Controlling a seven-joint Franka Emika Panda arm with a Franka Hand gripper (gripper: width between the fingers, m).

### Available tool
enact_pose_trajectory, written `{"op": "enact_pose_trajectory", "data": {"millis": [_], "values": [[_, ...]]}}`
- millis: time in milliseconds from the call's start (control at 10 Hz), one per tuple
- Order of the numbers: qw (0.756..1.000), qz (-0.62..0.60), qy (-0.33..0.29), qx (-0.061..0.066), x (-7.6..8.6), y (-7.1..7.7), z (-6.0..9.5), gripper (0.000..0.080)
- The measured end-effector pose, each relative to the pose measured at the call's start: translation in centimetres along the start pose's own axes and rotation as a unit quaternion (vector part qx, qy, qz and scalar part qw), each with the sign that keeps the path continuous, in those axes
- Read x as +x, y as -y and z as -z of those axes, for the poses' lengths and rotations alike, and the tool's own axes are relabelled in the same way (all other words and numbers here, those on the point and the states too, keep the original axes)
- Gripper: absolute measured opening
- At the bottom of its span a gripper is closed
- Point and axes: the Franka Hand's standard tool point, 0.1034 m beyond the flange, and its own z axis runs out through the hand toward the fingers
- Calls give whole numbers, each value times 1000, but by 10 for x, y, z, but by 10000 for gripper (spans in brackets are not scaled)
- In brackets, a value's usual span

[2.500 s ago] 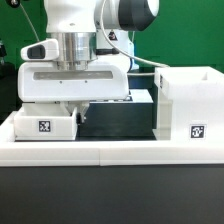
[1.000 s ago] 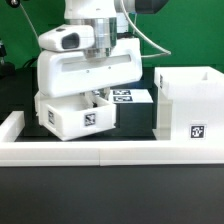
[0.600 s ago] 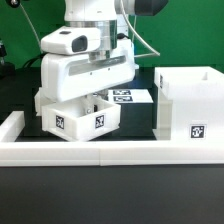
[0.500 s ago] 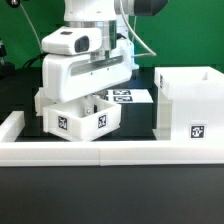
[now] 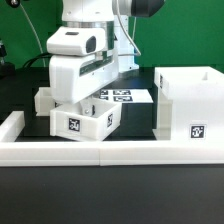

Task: Assemble drawer

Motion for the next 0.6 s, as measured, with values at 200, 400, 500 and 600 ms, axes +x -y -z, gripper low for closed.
{"op": "enact_pose_trajectory", "data": {"millis": [200, 400, 500, 600], "values": [[999, 36, 4, 0, -3, -1, 0, 42], [999, 40, 6, 1, 1, 1, -1, 42], [999, 53, 9, 3, 11, 2, -1, 42], [998, 58, 12, 5, 19, 2, 0, 42]]}}
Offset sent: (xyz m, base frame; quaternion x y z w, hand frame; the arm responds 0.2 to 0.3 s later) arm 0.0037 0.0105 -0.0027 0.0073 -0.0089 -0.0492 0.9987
